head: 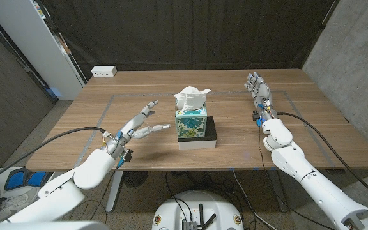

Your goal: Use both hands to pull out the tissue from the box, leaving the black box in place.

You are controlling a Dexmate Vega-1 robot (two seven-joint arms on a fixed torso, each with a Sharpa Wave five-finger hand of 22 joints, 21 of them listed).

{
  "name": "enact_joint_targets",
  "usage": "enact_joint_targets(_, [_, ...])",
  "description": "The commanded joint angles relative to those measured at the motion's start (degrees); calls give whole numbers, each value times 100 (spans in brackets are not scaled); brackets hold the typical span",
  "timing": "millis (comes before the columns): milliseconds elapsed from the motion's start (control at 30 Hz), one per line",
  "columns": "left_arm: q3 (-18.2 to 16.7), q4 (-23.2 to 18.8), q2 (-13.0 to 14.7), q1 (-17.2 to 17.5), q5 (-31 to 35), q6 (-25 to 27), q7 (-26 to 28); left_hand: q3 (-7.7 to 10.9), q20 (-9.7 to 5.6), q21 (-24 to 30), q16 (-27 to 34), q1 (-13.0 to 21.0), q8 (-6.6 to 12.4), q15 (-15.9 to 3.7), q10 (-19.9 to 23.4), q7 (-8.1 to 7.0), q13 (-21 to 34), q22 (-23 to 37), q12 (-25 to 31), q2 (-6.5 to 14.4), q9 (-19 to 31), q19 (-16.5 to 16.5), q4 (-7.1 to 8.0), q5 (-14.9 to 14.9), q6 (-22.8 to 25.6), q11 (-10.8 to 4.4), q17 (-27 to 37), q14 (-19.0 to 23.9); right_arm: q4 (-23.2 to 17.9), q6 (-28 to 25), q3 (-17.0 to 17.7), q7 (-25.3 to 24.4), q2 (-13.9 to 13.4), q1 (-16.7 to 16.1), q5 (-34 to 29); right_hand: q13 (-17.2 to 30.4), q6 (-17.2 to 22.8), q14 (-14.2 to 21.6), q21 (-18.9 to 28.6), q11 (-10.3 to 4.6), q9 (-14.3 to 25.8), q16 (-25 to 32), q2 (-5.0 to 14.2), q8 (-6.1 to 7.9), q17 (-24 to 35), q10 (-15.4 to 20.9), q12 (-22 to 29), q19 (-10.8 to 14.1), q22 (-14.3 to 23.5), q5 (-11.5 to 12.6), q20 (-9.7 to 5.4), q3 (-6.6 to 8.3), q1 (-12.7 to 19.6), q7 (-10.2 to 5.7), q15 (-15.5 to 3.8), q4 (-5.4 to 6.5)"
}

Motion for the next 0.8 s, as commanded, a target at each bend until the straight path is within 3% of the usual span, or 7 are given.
enact_joint_targets(33, [205, 22, 220, -416, -235, 105, -507, -52, -5, -1, 13, 89, 77, 5, -396, 80, 19, 16, 48, -5, 16, 106, -5, 30, -1032, 47, 11, 92, -175, 79, 9, -35, -68, -109, -139, 28, 30, 46, 45, 2, 15, 19, 3, 45, 12, 52, 34, 27, 10, -5, 22, 25, -27, 5, 2, -39])
enact_joint_targets(400, [376, 87, 415, -744, -428, 125, -785, -137, -12, -5, 19, 220, 150, 23, -124, 114, 18, 13, 89, -12, 11, 264, -9, 50, -776, 74, 9, 298, -337, 119, 44, -102, -97, -223, -222, 28, 34, 53, 45, 1, 15, 18, 3, 44, 12, 66, 35, 29, 9, -5, 30, 16, -32, 13, 6, -52])
enact_joint_targets(800, [670, 193, 639, -1251, -574, 174, -1181, -234, 24, -88, -59, 401, 146, 39, -108, -66, 20, 13, 20, -14, 19, 240, -19, 85, -731, 60, 11, 278, -406, 118, 63, -191, -101, -282, -319, 29, 52, 61, 45, 8, 15, 17, 1, 47, 12, 79, 34, 30, 9, -4, 38, 6, -37, 26, 10, -66])
